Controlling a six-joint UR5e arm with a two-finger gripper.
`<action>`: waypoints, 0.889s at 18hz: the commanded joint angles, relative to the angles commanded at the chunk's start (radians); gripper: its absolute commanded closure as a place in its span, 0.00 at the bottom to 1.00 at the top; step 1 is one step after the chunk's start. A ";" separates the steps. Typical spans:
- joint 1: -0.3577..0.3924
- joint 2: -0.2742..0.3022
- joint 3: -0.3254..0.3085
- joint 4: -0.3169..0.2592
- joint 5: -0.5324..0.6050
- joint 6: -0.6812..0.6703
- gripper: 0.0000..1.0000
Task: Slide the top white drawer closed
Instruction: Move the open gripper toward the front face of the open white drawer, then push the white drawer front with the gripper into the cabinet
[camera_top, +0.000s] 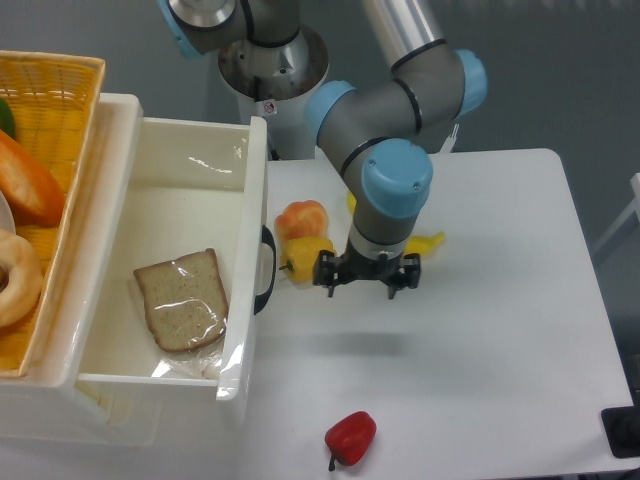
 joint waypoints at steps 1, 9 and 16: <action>0.000 0.003 0.000 -0.009 -0.009 -0.002 0.00; -0.044 0.009 0.000 -0.038 -0.029 -0.034 0.00; -0.044 0.021 0.005 -0.055 -0.048 -0.034 0.00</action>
